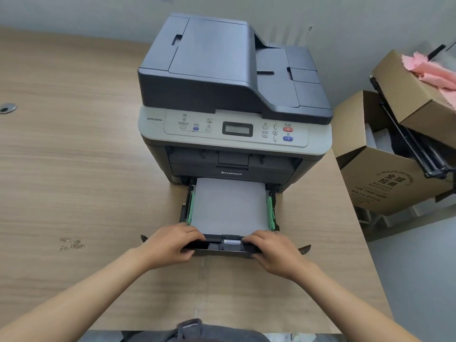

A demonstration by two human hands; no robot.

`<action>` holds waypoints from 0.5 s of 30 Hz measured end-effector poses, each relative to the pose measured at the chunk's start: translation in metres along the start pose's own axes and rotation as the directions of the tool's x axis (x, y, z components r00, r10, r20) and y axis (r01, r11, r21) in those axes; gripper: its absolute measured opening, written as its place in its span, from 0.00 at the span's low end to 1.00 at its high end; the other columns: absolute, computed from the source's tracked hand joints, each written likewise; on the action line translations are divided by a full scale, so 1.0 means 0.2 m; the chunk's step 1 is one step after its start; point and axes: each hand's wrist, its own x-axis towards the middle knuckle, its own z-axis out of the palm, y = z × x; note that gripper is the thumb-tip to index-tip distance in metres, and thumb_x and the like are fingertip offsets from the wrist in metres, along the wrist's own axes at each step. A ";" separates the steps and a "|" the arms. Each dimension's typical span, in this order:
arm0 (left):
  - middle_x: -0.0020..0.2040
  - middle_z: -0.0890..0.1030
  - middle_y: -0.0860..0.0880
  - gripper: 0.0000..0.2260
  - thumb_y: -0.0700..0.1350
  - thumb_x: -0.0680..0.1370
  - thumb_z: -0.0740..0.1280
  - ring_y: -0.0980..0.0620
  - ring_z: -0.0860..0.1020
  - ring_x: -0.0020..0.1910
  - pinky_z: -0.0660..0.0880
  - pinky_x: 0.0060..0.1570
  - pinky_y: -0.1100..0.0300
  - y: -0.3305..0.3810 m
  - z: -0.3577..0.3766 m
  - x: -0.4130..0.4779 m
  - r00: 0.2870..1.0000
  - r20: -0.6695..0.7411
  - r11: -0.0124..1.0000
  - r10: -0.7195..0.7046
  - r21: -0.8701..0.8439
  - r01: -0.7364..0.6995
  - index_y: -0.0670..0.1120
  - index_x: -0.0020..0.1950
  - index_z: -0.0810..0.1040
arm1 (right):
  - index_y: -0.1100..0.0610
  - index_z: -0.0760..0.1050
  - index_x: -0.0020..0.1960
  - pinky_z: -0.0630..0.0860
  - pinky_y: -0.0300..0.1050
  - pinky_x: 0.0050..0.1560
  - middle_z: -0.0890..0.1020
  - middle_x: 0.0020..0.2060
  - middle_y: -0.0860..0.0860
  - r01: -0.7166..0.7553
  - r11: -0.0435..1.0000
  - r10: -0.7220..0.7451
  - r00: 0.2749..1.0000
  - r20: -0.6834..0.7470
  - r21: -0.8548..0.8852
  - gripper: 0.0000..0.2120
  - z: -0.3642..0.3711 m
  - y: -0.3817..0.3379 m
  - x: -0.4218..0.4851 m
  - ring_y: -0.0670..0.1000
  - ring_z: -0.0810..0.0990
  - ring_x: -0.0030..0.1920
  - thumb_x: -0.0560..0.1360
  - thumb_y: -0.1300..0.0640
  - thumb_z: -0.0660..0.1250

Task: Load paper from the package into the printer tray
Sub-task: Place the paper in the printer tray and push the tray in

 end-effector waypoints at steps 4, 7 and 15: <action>0.50 0.84 0.53 0.16 0.48 0.66 0.65 0.49 0.81 0.49 0.78 0.47 0.55 -0.17 -0.01 -0.01 0.972 -0.207 0.994 -0.108 -0.010 0.109 0.53 0.54 0.77 | 0.48 0.72 0.52 0.79 0.47 0.40 0.83 0.42 0.47 -0.182 0.982 0.165 0.951 -0.260 -0.044 0.33 0.02 0.14 -0.02 0.52 0.83 0.42 0.51 0.55 0.81; 0.55 0.81 0.46 0.24 0.51 0.61 0.76 0.43 0.79 0.54 0.76 0.52 0.50 -0.24 -0.05 0.00 0.894 -0.332 0.953 -0.302 -0.135 0.272 0.49 0.54 0.75 | 0.54 0.73 0.60 0.76 0.55 0.51 0.80 0.53 0.56 -0.398 0.906 0.424 0.853 -0.305 0.145 0.38 -0.01 0.25 -0.03 0.59 0.79 0.55 0.53 0.50 0.81; 0.77 0.54 0.45 0.59 0.47 0.55 0.82 0.47 0.54 0.76 0.56 0.74 0.52 -0.27 -0.16 0.18 0.615 -0.307 0.653 -0.726 -0.589 0.477 0.42 0.76 0.48 | 0.57 0.54 0.72 0.69 0.58 0.65 0.69 0.68 0.56 -0.600 0.606 0.772 0.603 -0.203 0.521 0.62 -0.11 0.41 0.16 0.58 0.70 0.67 0.46 0.44 0.81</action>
